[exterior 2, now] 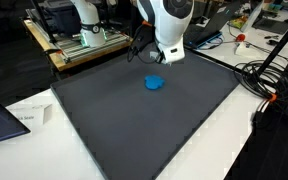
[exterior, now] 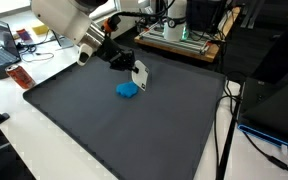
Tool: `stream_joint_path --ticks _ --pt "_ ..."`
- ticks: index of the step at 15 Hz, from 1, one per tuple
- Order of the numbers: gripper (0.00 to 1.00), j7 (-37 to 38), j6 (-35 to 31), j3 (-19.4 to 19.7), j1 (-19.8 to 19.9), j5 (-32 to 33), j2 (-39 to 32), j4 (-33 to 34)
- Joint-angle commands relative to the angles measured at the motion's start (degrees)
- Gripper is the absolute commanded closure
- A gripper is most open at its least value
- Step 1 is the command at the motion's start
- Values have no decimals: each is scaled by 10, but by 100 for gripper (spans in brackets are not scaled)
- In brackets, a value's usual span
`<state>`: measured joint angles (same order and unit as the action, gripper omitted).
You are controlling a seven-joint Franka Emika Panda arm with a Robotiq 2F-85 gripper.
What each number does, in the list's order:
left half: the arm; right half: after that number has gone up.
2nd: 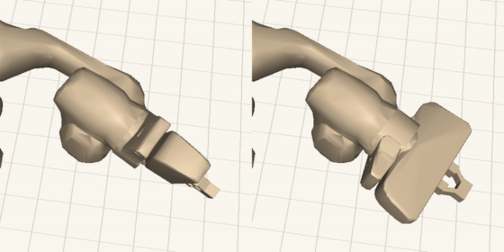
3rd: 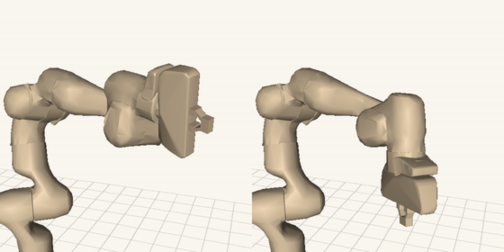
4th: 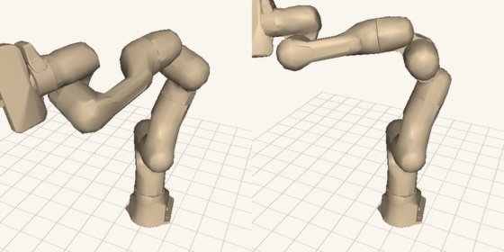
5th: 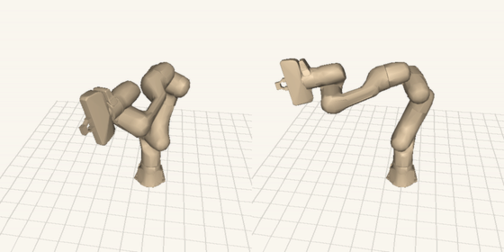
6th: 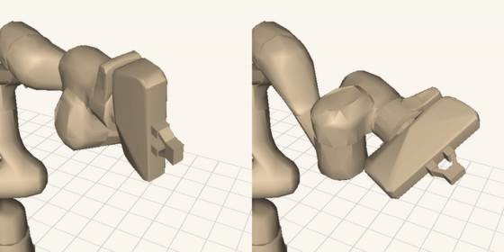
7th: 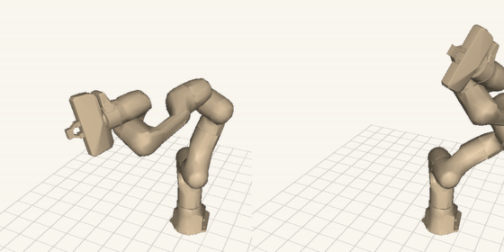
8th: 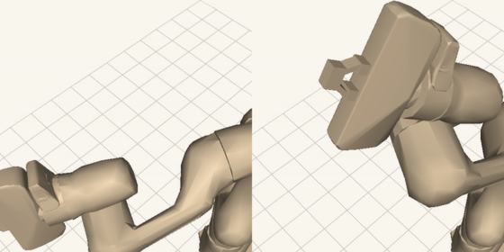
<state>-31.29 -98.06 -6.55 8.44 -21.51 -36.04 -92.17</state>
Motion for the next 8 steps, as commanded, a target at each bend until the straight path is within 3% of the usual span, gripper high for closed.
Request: stream_joint_path --ticks 1,8 --pt "99 -19 30 -2 13 1 -39 58" --pt "99 -14 43 1 29 2 -85 112"
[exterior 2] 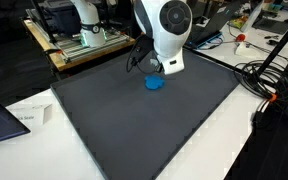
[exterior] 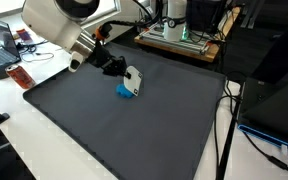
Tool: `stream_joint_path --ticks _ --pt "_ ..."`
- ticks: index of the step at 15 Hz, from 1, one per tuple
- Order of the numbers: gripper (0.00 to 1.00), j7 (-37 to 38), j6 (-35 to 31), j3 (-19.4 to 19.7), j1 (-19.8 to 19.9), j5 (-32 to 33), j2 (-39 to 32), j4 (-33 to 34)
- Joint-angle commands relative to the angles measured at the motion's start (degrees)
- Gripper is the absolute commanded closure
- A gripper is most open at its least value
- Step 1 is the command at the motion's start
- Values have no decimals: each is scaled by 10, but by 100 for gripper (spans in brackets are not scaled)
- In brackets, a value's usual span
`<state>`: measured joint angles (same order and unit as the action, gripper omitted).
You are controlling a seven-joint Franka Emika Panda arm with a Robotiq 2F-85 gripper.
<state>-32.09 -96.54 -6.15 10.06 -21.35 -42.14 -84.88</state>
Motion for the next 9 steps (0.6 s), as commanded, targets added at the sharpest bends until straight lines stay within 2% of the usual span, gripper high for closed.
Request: stream_joint_path --ticks 1,9 --pt "99 -9 30 -4 19 -4 -28 43" --pt "99 -34 52 -6 49 -12 -43 60"
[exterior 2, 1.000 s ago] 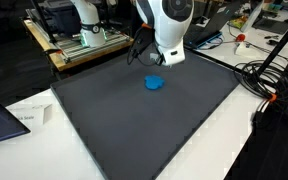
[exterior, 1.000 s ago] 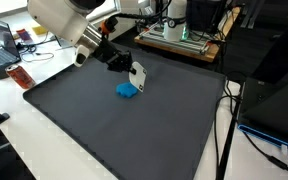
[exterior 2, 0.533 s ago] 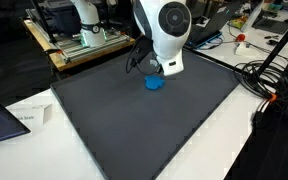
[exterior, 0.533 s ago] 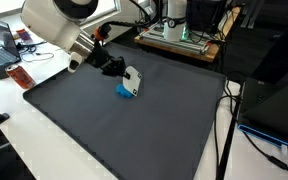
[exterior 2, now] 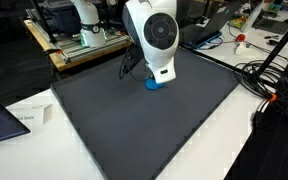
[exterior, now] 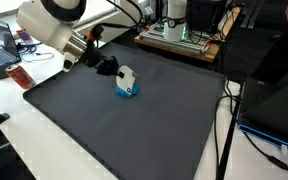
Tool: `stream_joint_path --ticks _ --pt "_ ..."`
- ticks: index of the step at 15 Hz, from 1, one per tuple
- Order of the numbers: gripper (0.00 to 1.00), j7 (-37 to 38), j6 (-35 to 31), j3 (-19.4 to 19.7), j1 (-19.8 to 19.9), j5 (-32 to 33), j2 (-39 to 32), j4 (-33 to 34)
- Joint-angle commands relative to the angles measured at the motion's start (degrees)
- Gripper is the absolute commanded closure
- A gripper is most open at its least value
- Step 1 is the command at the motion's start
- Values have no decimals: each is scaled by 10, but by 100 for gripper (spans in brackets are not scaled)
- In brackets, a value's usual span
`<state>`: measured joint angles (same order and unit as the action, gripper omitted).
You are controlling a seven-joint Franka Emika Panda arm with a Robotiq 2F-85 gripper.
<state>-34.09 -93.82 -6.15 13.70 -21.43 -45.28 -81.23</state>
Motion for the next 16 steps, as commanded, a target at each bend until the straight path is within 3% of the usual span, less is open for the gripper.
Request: stream_joint_path --ticks 1,9,16 --pt "99 -16 26 -7 14 -13 -9 23" --pt "99 6 -22 4 -16 13 61 -32" --pt "99 92 -80 14 -72 49 151 -117"
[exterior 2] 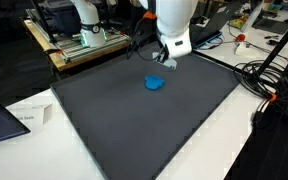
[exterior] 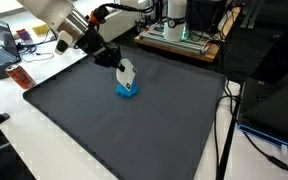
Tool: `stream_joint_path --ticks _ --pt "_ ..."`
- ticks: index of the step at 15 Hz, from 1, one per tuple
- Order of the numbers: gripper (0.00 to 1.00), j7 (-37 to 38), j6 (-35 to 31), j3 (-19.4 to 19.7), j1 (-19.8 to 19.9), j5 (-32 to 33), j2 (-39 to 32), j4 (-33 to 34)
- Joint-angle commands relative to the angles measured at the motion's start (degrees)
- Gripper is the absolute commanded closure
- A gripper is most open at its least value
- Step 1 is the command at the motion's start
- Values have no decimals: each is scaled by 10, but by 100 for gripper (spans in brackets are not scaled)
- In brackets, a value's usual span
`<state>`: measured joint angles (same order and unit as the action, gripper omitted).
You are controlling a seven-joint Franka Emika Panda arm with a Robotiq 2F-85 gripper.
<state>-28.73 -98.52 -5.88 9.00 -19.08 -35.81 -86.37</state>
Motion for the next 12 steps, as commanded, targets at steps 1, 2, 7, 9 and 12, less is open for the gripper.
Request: stream_joint_path --ticks 1,2,7,9,12 --pt "99 57 -45 14 -35 37 69 -80" --pt "99 78 -60 18 -44 49 81 -95" --pt "99 205 -162 38 -89 117 132 -174" --pt "99 268 -195 48 -108 152 147 -205" --pt "99 355 -219 60 -128 198 165 -242"
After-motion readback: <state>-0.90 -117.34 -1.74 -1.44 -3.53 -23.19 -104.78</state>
